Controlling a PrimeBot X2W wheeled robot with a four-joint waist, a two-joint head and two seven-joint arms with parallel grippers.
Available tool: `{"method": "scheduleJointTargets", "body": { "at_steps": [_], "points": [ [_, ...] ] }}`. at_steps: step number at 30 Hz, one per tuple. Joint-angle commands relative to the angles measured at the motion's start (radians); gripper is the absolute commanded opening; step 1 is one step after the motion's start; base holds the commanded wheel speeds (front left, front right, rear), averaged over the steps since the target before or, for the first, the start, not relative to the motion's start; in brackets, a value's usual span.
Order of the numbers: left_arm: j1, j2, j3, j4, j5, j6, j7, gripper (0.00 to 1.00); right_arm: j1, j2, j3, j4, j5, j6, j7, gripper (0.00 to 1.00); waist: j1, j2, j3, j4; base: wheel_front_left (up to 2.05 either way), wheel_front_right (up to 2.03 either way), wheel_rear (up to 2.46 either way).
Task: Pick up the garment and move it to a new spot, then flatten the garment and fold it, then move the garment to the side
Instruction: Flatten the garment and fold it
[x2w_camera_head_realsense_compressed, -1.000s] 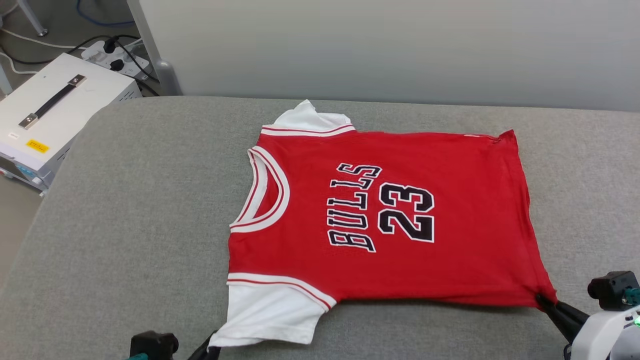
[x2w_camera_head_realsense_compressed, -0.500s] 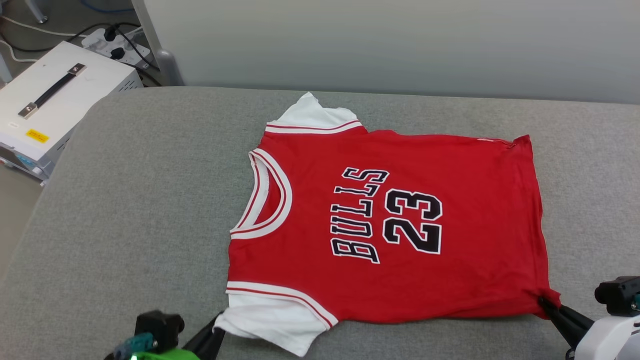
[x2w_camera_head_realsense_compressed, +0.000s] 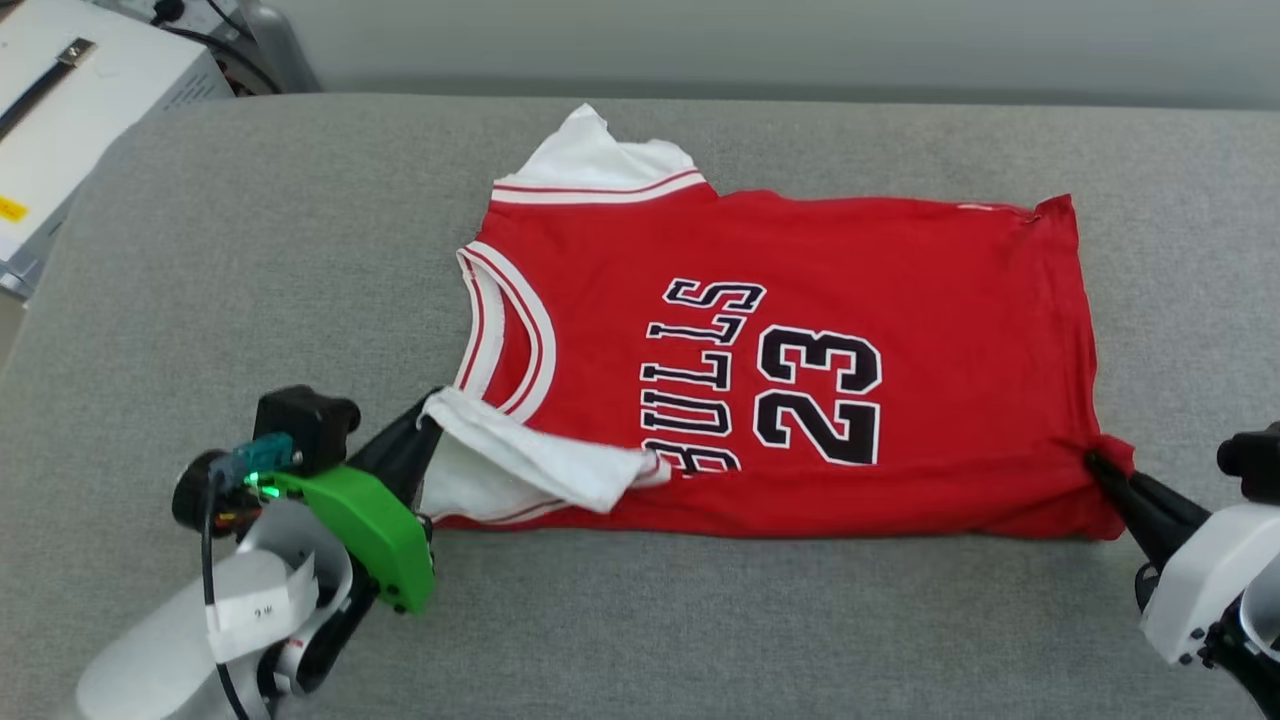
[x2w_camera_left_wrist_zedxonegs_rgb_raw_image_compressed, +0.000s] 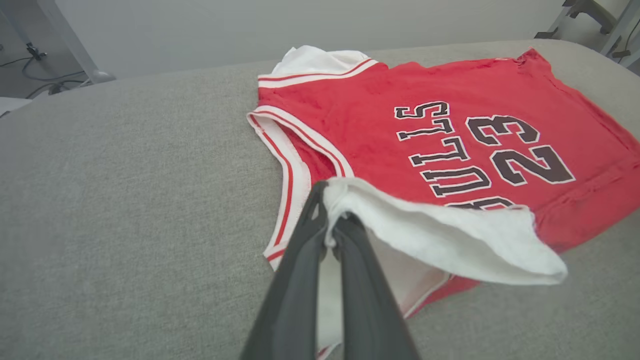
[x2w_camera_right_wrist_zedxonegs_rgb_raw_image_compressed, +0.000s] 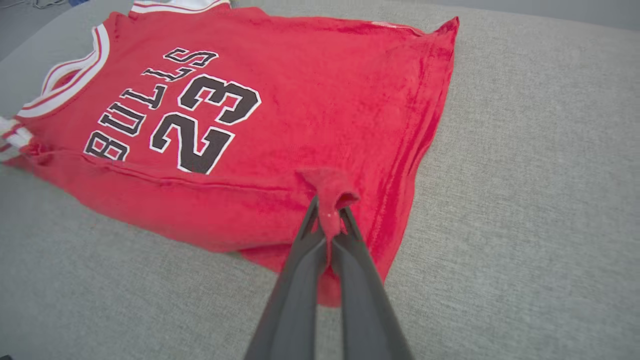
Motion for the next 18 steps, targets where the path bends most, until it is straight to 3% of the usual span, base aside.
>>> {"method": "scheduleJointTargets", "body": {
  "at_steps": [1,3,9,18],
  "points": [
    [-0.047,-0.010,0.005,0.021,0.017,-0.016,0.005,0.00,-0.032,0.001,-0.007,0.000,-0.005,-0.001,0.002,0.00,0.0001,0.0040,0.061,-0.020,0.00,0.00,0.00],
    [-0.130,-0.030,0.015,0.088,0.022,-0.055,0.010,0.00,-0.079,0.002,-0.012,0.014,-0.001,-0.001,0.004,0.00,0.0001,0.0040,0.103,-0.028,0.00,0.00,0.00],
    [-0.218,-0.061,0.011,0.219,0.036,-0.103,0.009,0.00,-0.145,0.011,0.006,0.050,0.012,-0.001,0.007,0.00,0.0001,0.0040,0.155,-0.040,0.00,0.00,0.00],
    [-0.285,-0.160,-0.016,0.480,0.037,-0.173,-0.035,0.00,-0.236,0.012,0.073,0.140,0.021,-0.001,-0.006,0.00,0.0001,0.0040,0.219,-0.043,0.00,0.00,0.00]
  ]
}}
